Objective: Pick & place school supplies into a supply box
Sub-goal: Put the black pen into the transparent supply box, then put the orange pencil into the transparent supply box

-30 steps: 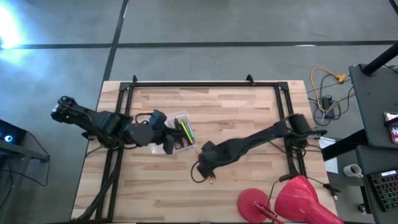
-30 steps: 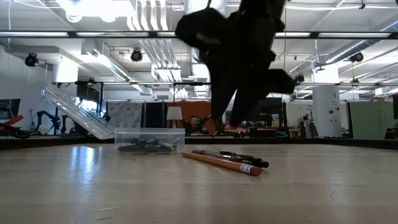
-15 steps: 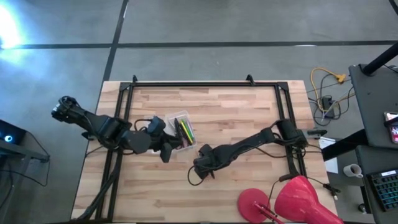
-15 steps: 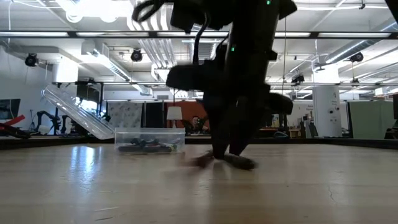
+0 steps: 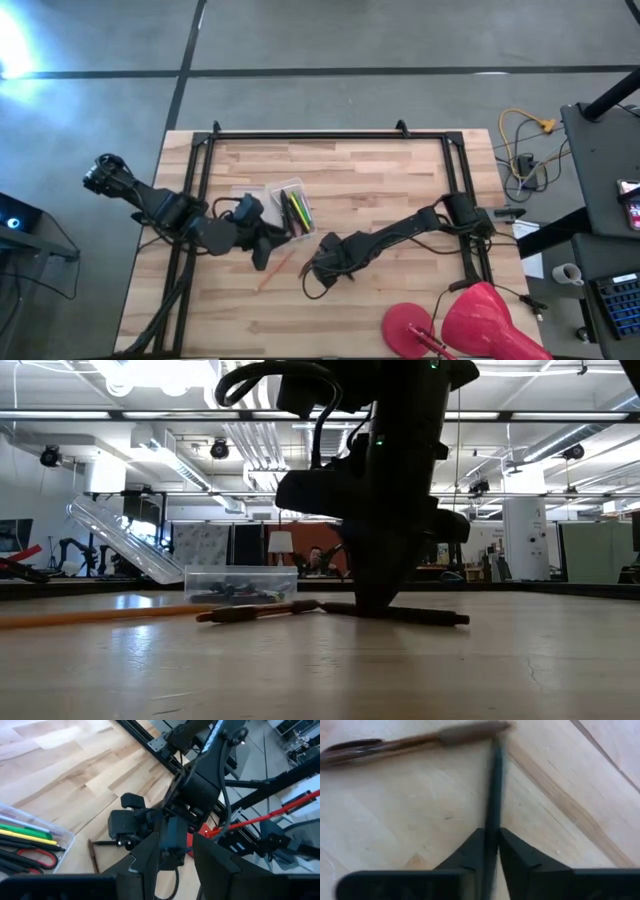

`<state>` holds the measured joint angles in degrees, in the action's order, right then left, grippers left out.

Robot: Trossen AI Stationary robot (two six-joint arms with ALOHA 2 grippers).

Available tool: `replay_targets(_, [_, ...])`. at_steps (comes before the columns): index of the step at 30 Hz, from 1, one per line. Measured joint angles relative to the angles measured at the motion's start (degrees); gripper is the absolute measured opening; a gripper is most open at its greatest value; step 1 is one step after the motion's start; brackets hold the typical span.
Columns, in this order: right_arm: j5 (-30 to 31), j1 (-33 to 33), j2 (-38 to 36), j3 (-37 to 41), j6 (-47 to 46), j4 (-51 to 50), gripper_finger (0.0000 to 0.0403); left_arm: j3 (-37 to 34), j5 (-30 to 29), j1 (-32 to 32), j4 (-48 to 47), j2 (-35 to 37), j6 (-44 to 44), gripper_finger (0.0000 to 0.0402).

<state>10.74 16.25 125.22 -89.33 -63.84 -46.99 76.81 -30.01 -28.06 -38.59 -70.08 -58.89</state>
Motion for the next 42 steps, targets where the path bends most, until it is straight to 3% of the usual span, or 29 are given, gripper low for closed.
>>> replay_targets(6, [5.4,0.4,-3.6,-0.1,1.0,-1.9,0.0017,-0.1,-0.5,-1.8,-0.4,0.0,-0.2,0.0103])
replay_targets(13, [11.9,-4.1,-15.3,-2.5,5.0,5.7,0.0015,-0.8,-5.1,-6.2,-6.6,0.1,-6.0,0.0103])
replay_targets(18, [3.5,-13.2,-16.2,-2.4,9.9,16.5,0.0014,-2.4,-6.4,-10.3,-15.7,0.1,-16.1,0.0103])
replay_targets(24, [-8.9,-20.6,-9.4,-3.8,11.0,22.1,0.0039,-6.9,-6.4,-15.0,-18.0,0.1,-26.4,0.0103])
replay_targets(30, [-11.1,-22.1,-5.6,-7.2,9.9,21.8,0.0103,-12.2,-6.2,-19.0,-17.6,0.1,-34.3,0.0103])
replay_targets(36, [-11.1,-22.0,-6.0,-10.9,16.8,20.6,0.0135,-21.0,-3.2,-21.9,-11.5,0.1,-37.8,0.0102])
replay_targets(42, [-9.8,-20.2,-8.1,-15.2,25.7,9.0,0.0139,-33.4,-1.2,-22.2,9.8,0.1,-35.6,0.0102])
